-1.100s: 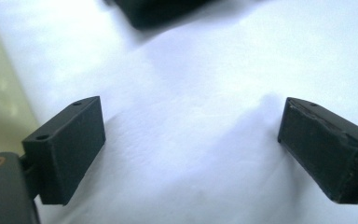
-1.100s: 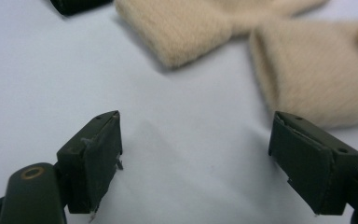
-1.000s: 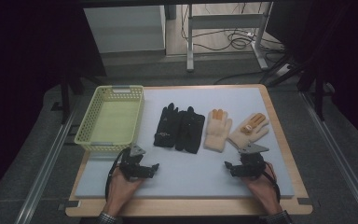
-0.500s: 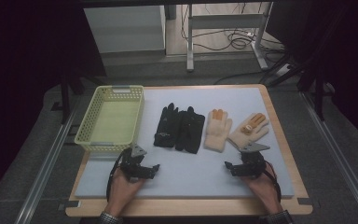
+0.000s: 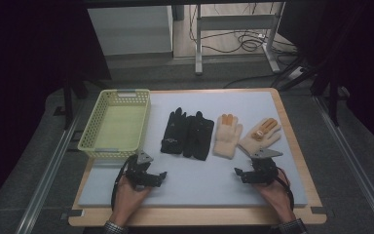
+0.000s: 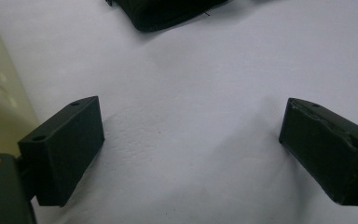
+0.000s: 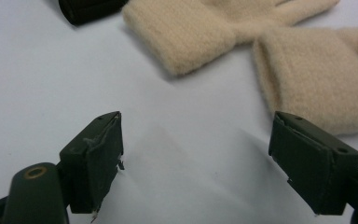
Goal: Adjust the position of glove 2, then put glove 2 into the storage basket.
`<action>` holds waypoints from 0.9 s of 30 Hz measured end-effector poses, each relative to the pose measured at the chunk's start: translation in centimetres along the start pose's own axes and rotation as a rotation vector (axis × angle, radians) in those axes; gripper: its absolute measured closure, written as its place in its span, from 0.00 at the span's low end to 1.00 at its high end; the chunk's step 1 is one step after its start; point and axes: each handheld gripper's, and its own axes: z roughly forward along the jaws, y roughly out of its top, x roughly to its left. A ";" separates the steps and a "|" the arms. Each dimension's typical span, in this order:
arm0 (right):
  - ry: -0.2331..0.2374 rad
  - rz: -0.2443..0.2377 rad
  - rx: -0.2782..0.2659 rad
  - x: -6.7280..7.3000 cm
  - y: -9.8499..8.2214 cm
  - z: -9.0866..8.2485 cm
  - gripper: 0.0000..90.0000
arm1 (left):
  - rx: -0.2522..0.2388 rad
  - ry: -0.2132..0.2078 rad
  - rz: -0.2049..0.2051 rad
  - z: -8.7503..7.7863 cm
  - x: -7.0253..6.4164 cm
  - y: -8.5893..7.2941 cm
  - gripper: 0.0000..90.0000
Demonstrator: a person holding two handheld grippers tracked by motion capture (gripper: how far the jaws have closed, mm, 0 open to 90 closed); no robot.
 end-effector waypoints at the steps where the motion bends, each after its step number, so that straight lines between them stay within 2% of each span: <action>1: 0.004 0.000 0.003 0.0 0.1 0.0 0.20 | -0.002 0.000 0.000 0.0 0.0 0.0 0.07; 12: 0.039 -0.007 -0.002 0.4 1.2 0.4 0.22 | 0.000 0.000 0.000 0.0 0.0 0.0 0.07; 23: 0.056 -0.042 -0.019 1.3 3.6 1.5 0.23 | -0.001 0.000 0.000 0.0 0.0 0.0 0.07; 27: 0.065 -0.051 -0.010 1.5 4.7 2.3 0.25 | -0.001 0.000 0.000 0.0 0.0 0.0 0.08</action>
